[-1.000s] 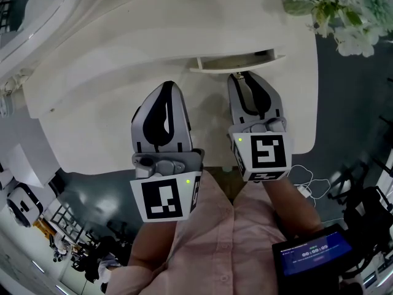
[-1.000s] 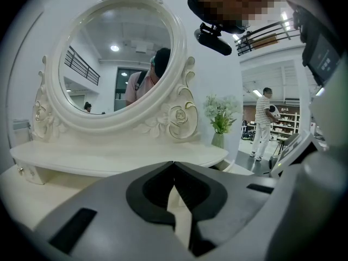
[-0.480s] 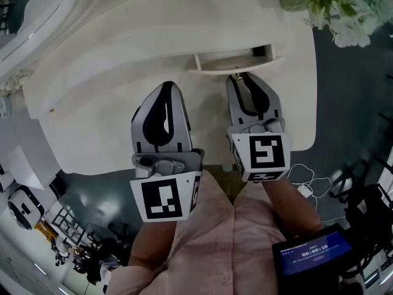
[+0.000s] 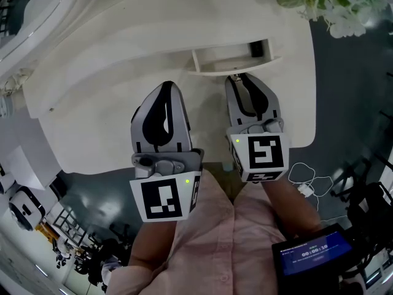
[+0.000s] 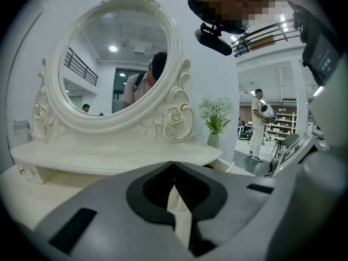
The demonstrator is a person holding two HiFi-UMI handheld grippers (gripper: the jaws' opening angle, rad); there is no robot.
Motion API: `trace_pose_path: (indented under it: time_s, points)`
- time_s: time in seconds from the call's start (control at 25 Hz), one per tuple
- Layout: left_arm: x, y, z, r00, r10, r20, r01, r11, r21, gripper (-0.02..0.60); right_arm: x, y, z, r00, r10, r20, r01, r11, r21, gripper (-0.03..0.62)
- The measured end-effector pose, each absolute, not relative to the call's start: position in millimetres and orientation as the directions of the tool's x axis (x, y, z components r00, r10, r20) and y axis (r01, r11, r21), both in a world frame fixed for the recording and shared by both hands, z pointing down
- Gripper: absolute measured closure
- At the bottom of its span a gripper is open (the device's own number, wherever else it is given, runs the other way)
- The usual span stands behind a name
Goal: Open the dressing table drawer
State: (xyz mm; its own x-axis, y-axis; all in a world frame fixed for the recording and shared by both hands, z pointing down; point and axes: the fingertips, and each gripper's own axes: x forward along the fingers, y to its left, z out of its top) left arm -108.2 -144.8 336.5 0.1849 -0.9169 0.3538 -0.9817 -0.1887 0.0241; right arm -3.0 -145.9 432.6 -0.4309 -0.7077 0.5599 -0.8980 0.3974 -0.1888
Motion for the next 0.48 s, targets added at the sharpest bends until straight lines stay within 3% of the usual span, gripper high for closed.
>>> trace_pose_path:
  time_s: [0.48]
  points:
    - [-103.6, -139.9, 336.9, 0.185, -0.918, 0.35, -0.982, -0.189, 0.023, 0.56, 0.5, -139.4, 434.7, -0.434, -0.705, 0.561, -0.897, 0.399, -0.192, 0.49]
